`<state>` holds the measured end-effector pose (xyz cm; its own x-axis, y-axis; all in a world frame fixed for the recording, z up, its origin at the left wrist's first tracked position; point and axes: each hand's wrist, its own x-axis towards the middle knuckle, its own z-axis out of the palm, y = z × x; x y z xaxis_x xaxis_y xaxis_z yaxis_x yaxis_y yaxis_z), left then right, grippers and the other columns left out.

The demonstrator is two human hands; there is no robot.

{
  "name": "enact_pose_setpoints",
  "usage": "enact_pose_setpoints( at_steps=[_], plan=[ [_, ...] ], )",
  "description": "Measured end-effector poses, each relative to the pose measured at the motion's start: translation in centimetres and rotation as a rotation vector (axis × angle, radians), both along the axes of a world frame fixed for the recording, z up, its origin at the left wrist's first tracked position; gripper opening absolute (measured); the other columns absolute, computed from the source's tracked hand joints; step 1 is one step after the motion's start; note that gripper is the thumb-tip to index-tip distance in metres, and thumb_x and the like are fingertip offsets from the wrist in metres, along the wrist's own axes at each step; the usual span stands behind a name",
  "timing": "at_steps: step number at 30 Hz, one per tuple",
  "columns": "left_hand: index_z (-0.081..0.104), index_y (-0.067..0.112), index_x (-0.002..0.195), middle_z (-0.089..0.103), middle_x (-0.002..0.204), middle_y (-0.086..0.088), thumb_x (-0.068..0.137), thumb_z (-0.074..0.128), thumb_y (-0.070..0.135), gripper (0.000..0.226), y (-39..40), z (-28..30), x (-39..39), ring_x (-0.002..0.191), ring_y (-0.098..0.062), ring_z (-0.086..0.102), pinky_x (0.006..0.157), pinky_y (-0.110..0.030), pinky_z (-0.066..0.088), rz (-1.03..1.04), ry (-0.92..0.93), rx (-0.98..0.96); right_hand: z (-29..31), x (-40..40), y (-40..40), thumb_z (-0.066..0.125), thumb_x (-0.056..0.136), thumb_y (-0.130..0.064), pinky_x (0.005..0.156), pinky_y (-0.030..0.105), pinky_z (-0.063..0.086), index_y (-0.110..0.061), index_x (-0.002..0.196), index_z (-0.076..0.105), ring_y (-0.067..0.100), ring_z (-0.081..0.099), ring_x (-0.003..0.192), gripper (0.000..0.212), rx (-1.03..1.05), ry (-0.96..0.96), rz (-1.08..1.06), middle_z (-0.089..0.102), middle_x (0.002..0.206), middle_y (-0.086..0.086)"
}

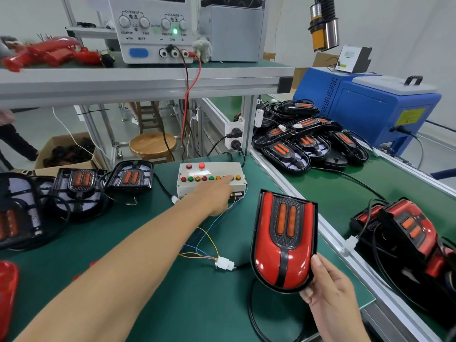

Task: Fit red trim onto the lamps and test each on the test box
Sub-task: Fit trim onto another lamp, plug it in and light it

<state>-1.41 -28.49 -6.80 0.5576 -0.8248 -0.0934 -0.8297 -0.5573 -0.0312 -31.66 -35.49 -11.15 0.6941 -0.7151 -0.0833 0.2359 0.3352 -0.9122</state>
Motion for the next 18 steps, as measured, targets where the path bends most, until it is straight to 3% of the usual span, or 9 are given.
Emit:
enact_pose_setpoints(
  at_steps=[3, 6, 8, 10, 12, 18],
  plan=[
    [0.065, 0.016, 0.123, 0.041, 0.152, 0.002, 0.099, 0.047, 0.011, 0.03, 0.5, 0.5, -1.1, 0.112, -0.028, 0.059, 0.079, -0.039, 0.05, -0.055, 0.015, -0.201, 0.2, -0.6, -0.2, 0.059, 0.087, -0.026, 0.042, 0.02, 0.031, -0.003, 0.102, 0.077, 0.01, 0.039, 0.043, 0.033, 0.007, 0.012, -0.043, 0.049, 0.062, 0.009],
    [0.067, 0.02, 0.114, 0.059, 0.11, 0.005, 0.1, 0.055, 0.023, 0.019, 2.8, 1.1, -2.8, 0.095, -0.019, 0.059, 0.084, -0.036, 0.049, -0.095, 0.301, -0.427, 0.3, -1.0, -0.6, 0.057, 0.088, -0.027, 0.043, 0.02, 0.029, 0.005, 0.106, 0.072, 0.009, 0.037, 0.043, 0.039, 0.008, 0.01, -0.054, 0.041, 0.06, 0.008],
    [0.066, 0.027, 0.116, 0.063, 0.102, 0.009, 0.099, 0.057, 0.027, 0.019, 5.6, 1.3, -3.8, 0.091, -0.014, 0.058, 0.086, -0.033, 0.049, -0.161, 0.394, -0.233, 0.2, -1.2, -0.8, 0.057, 0.09, -0.027, 0.044, 0.02, 0.03, 0.006, 0.111, 0.07, 0.009, 0.036, 0.044, 0.042, 0.002, 0.014, -0.052, 0.039, 0.061, 0.009],
    [0.064, 0.032, 0.122, 0.063, 0.11, 0.01, 0.098, 0.055, 0.024, 0.026, 8.3, 0.8, -4.8, 0.1, -0.015, 0.058, 0.093, -0.035, 0.046, -0.237, 0.295, 0.07, 0.0, -1.6, -0.8, 0.056, 0.092, -0.028, 0.046, 0.021, 0.033, 0.008, 0.112, 0.068, 0.01, 0.036, 0.045, 0.043, 0.001, 0.022, -0.041, 0.042, 0.064, 0.012],
    [0.059, 0.035, 0.131, 0.056, 0.119, 0.009, 0.099, 0.054, 0.025, 0.033, 10.0, 0.3, -5.4, 0.109, -0.017, 0.055, 0.099, -0.038, 0.04, -0.262, 0.197, 0.229, 0.0, -1.6, -0.7, 0.056, 0.092, -0.029, 0.047, 0.02, 0.034, 0.012, 0.111, 0.065, 0.009, 0.036, 0.044, 0.045, 0.008, 0.011, -0.027, 0.043, 0.067, 0.013],
    [0.061, 0.029, 0.124, 0.064, 0.122, 0.002, 0.098, 0.061, 0.03, 0.026, 9.9, 0.4, -5.7, 0.1, -0.023, 0.057, 0.092, -0.036, 0.037, -0.224, 0.072, 0.203, 0.1, -1.5, 0.4, 0.056, 0.092, -0.028, 0.046, 0.019, 0.033, 0.016, 0.113, 0.061, 0.009, 0.034, 0.045, 0.049, 0.02, 0.002, -0.02, 0.039, 0.07, 0.014]
  ],
)
